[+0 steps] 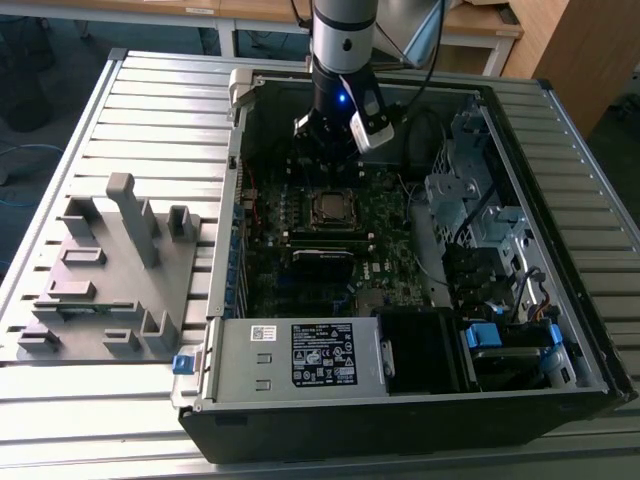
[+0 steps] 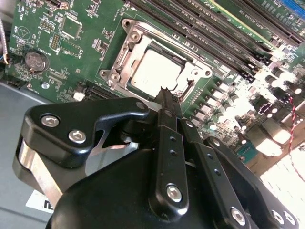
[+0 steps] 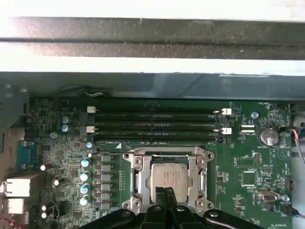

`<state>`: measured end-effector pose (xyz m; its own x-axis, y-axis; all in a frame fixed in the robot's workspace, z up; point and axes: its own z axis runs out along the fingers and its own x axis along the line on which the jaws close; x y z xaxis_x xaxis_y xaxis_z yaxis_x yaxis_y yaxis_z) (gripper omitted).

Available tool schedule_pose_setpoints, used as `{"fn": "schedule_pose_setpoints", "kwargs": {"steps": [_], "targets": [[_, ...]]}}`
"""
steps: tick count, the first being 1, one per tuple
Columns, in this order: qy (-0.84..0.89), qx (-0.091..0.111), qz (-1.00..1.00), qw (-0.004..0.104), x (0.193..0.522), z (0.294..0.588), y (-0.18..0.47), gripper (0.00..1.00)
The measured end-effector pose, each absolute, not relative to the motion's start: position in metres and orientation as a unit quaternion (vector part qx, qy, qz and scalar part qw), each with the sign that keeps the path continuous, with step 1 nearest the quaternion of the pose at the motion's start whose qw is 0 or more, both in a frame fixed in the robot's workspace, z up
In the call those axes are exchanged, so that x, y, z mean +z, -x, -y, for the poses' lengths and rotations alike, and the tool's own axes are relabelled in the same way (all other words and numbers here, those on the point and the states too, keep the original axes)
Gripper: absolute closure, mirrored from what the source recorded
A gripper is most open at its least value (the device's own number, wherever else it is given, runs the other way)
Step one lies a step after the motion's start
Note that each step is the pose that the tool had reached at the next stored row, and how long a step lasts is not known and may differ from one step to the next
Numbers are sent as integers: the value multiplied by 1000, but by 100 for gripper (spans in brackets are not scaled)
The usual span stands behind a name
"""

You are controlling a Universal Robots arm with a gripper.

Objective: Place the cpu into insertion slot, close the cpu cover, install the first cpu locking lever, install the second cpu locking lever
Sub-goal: 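Install the first cpu locking lever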

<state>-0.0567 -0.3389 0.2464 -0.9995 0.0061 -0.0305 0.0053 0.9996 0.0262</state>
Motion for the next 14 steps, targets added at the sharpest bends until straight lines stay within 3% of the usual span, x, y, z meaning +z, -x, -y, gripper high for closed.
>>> {"fn": "schedule_pose_setpoints", "kwargs": {"steps": [14], "targets": [[-3,13,-1000,15,251,339,65,90]]}}
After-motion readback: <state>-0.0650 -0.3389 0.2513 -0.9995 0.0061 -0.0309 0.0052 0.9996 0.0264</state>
